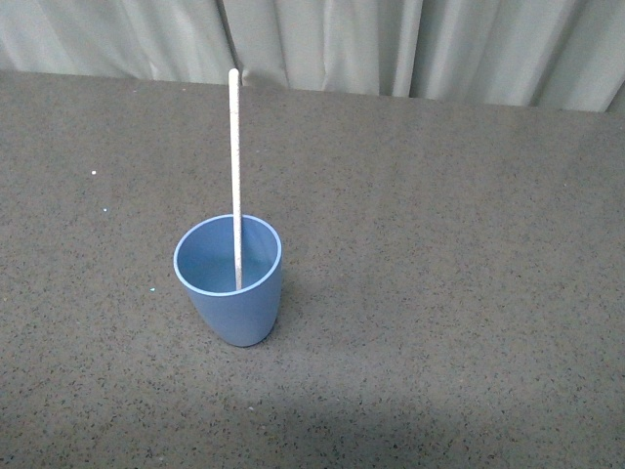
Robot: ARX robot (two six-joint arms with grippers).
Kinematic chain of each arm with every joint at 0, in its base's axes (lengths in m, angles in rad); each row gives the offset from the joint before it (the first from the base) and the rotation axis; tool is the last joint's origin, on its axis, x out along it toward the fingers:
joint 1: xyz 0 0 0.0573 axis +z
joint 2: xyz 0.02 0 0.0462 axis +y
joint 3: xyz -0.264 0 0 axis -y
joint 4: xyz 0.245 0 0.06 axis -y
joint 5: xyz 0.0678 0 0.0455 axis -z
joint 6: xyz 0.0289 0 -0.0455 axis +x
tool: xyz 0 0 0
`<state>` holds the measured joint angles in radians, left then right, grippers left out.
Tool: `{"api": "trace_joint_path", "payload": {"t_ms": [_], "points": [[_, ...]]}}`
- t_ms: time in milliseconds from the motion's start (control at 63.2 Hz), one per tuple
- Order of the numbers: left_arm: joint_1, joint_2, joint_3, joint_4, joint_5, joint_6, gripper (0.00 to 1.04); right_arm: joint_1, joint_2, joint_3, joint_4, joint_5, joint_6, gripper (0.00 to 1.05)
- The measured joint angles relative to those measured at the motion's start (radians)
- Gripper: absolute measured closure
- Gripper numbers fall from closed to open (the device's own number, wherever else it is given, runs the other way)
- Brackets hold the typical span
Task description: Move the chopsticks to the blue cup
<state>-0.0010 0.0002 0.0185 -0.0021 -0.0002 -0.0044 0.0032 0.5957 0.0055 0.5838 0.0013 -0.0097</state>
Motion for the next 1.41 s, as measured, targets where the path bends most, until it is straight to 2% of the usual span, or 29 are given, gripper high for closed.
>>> {"api": "trace_joint_path", "payload": {"t_ms": [332, 949, 1043, 1312, 1344, 1407], "points": [[0.0, 0.0, 0.0, 0.0, 0.0, 0.0, 0.07, -0.001, -0.214, -0.001, -0.201, -0.001, 0.0, 1.04], [0.0, 0.0, 0.0, 0.0, 0.0, 0.0, 0.07, -0.001, -0.425, -0.001, -0.409, -0.001, 0.0, 1.04], [0.0, 0.0, 0.0, 0.0, 0.0, 0.0, 0.07, -0.001, -0.549, 0.0, -0.57, -0.003, -0.001, 1.04], [0.0, 0.0, 0.0, 0.0, 0.0, 0.0, 0.07, -0.001, -0.591, 0.0, -0.583, -0.003, -0.001, 1.04], [0.0, 0.0, 0.0, 0.0, 0.0, 0.0, 0.07, -0.001, -0.591, 0.0, -0.582, -0.003, -0.001, 1.02], [0.0, 0.0, 0.0, 0.0, 0.0, 0.0, 0.07, -0.001, -0.591, 0.0, -0.582, -0.003, -0.001, 0.92]]}}
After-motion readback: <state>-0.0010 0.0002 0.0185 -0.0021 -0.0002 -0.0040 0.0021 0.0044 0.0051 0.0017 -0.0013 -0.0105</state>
